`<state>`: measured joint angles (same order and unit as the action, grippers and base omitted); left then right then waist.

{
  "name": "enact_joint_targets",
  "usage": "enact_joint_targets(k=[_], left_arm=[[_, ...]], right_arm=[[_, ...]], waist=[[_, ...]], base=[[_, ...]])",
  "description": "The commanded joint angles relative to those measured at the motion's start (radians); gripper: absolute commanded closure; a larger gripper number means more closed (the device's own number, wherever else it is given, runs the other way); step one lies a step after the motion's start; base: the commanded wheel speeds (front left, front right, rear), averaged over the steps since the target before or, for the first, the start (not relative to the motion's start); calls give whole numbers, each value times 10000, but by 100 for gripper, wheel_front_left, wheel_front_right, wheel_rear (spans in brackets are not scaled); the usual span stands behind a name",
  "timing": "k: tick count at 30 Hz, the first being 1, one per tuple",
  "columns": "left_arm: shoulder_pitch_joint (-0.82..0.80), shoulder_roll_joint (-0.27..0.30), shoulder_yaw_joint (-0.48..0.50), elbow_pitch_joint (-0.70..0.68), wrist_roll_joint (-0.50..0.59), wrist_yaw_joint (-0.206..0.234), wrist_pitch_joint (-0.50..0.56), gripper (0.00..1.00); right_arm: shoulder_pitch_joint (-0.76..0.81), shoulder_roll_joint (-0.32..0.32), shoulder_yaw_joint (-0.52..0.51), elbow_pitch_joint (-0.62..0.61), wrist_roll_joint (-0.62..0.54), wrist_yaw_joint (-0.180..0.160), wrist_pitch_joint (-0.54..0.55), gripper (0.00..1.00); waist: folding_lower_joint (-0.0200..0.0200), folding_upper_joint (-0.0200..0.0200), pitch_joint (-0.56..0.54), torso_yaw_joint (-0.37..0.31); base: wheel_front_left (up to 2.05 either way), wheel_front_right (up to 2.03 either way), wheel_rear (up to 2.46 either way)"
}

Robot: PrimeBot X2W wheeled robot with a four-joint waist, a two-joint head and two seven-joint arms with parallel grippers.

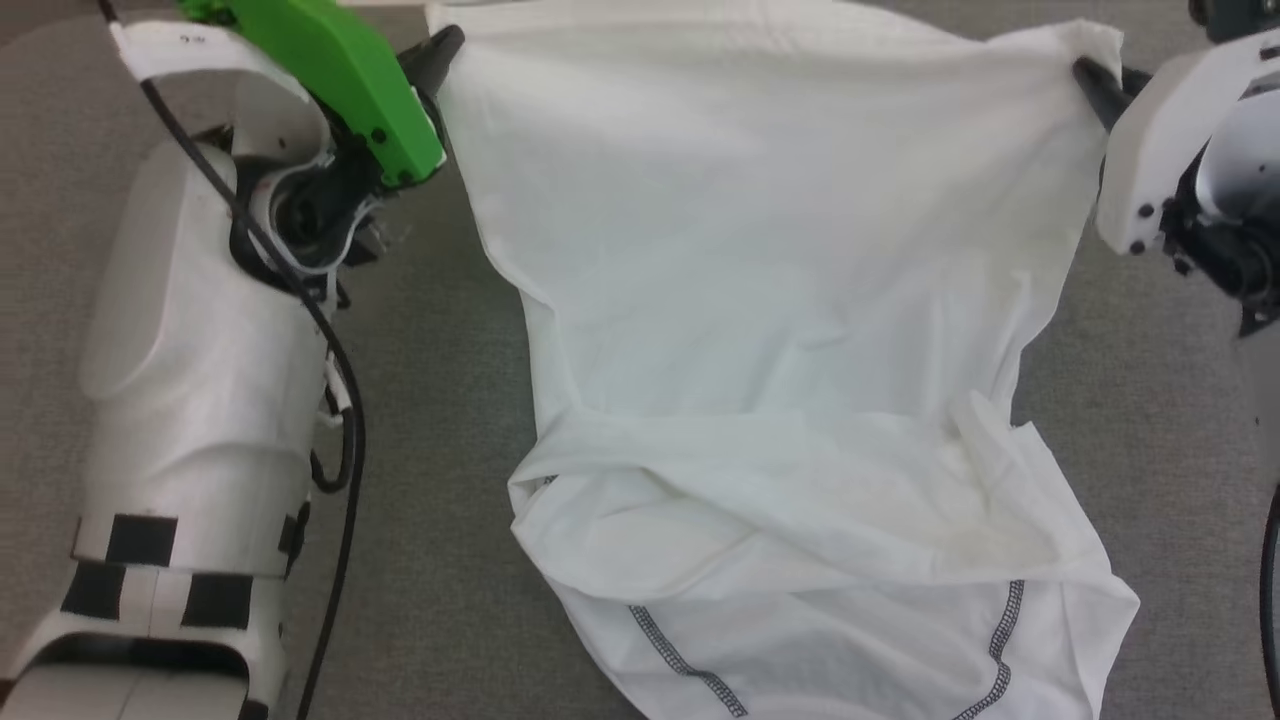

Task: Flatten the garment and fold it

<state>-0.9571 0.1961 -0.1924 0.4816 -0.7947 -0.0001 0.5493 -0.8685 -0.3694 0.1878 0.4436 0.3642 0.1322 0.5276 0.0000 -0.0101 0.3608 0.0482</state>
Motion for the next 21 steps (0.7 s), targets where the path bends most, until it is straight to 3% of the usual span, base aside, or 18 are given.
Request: enact_joint_targets(k=[1,5,6,10,12,13,21], left_arm=[[518,104,74,-297,-136,-50,-6,100],[1783,146,237,-1438,-541,-17,167,100],[2780,194,365,-2422,-824,76,307,100],[4323,219,557,-3817,-1279,277,539,100],[5089,267,623,-4482,-1417,413,646,100],[6320,256,730,-5352,-1652,693,778,100],[9090,-48,912,-6666,-2300,1161,859,100]], right_arm=[[442,-58,-76,-52,118,-15,-125,100],[1467,-114,-249,-277,342,-15,-211,100],[2217,-139,-365,-540,469,-15,-196,100],[3264,-160,-650,-956,640,-15,-118,100],[3790,-190,-844,-1170,705,-15,-51,100],[4629,-194,-1134,-1588,742,-15,74,100],[6509,-132,-1909,-2437,632,-15,535,100]], waist=[[0,99,-1365,425],[0,99,-2023,513],[0,99,-2435,524],[0,99,-2948,486],[0,99,-3159,479],[0,99,-3441,435],[0,99,-3610,356]], base=[[0,0,0],[0,0,0],[0,0,0],[0,0,0],[0,0,0],[0,0,0],[0,0,0]])
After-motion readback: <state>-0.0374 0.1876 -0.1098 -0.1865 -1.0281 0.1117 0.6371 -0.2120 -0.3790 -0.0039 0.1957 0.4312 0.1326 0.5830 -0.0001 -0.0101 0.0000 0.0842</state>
